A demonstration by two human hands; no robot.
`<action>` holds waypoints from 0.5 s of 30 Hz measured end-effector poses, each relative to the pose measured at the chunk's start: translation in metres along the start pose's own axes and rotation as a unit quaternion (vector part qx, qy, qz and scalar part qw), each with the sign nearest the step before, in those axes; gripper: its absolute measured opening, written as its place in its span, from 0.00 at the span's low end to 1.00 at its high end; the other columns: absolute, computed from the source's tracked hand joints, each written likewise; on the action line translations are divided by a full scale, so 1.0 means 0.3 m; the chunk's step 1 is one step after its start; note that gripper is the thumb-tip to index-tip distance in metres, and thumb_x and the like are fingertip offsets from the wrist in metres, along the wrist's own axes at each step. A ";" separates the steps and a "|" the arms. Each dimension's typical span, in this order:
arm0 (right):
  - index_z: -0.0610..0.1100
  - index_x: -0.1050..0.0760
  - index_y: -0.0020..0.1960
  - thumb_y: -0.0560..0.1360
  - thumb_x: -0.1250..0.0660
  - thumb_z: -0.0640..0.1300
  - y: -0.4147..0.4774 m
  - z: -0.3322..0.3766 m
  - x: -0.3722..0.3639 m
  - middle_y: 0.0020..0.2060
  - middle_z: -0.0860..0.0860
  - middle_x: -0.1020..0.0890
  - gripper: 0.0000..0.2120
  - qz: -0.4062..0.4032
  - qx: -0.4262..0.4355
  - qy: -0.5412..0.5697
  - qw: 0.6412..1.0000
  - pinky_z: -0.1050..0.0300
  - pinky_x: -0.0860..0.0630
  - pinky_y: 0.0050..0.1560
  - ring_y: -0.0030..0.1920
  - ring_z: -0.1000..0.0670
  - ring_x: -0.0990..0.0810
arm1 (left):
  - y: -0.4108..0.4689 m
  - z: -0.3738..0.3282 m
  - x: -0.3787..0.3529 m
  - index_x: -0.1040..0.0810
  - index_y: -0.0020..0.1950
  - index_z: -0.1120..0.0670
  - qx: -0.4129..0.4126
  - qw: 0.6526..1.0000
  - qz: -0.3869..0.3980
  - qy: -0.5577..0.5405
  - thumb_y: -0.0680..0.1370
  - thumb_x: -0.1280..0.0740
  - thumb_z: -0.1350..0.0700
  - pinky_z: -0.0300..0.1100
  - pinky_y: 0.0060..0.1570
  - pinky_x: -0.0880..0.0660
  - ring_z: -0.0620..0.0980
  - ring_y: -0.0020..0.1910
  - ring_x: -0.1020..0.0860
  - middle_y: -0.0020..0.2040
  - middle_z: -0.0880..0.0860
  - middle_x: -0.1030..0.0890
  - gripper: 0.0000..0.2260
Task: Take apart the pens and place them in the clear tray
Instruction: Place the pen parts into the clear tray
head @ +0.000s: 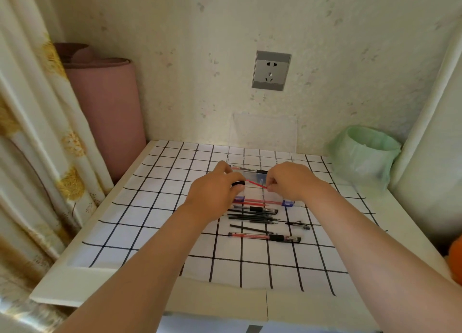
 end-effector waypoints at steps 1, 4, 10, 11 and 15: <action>0.53 0.20 0.47 0.77 0.36 0.49 -0.006 0.001 0.011 0.42 0.55 0.19 0.06 -0.011 0.003 0.018 1.000 0.54 0.23 0.43 0.43 0.51 0.21 | 0.002 -0.003 0.015 0.24 0.63 0.43 -0.004 1.000 -0.015 0.006 0.82 0.41 0.46 0.38 0.38 0.30 0.43 0.40 0.27 0.61 0.45 0.30 0.12; 0.54 0.22 0.47 0.77 0.35 0.52 -0.031 0.006 0.052 0.42 0.57 0.19 0.05 -0.058 0.007 0.076 0.995 0.57 0.27 0.39 0.42 0.53 0.22 | 0.001 -0.008 0.036 0.23 0.60 0.45 -0.007 0.999 -0.030 0.019 0.82 0.41 0.48 0.38 0.36 0.30 0.44 0.39 0.27 0.60 0.45 0.29 0.11; 0.55 0.21 0.55 0.78 0.35 0.48 -0.135 0.005 0.125 0.42 0.57 0.18 0.08 -0.160 0.028 0.108 0.981 0.57 0.24 0.41 0.41 0.53 0.21 | -0.014 0.019 0.030 0.26 0.61 0.50 0.019 1.000 0.003 -0.016 0.83 0.44 0.53 0.42 0.41 0.25 0.47 0.43 0.23 0.53 0.47 0.23 0.10; 0.56 0.20 0.56 0.78 0.35 0.47 -0.153 0.005 0.127 0.43 0.57 0.18 0.09 -0.167 0.032 0.113 0.979 0.56 0.23 0.41 0.42 0.53 0.20 | -0.019 0.030 0.017 0.27 0.61 0.49 0.032 0.999 0.027 -0.027 0.84 0.45 0.53 0.42 0.41 0.25 0.47 0.43 0.23 0.51 0.48 0.21 0.10; 0.55 0.19 0.55 0.77 0.34 0.46 -0.210 -0.006 0.123 0.46 0.58 0.18 0.09 -0.180 0.029 0.112 0.977 0.59 0.27 0.40 0.44 0.54 0.20 | -0.044 0.048 -0.011 0.27 0.63 0.45 0.052 0.995 0.064 -0.052 0.84 0.45 0.53 0.40 0.41 0.27 0.46 0.42 0.24 0.46 0.45 0.22 0.12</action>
Point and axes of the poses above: each hand's wrist, its own y-axis towards the middle knuckle, its own x-axis out of the back of the hand, z = x × y, the point moved 9 cm from there along y, towards the middle knuckle
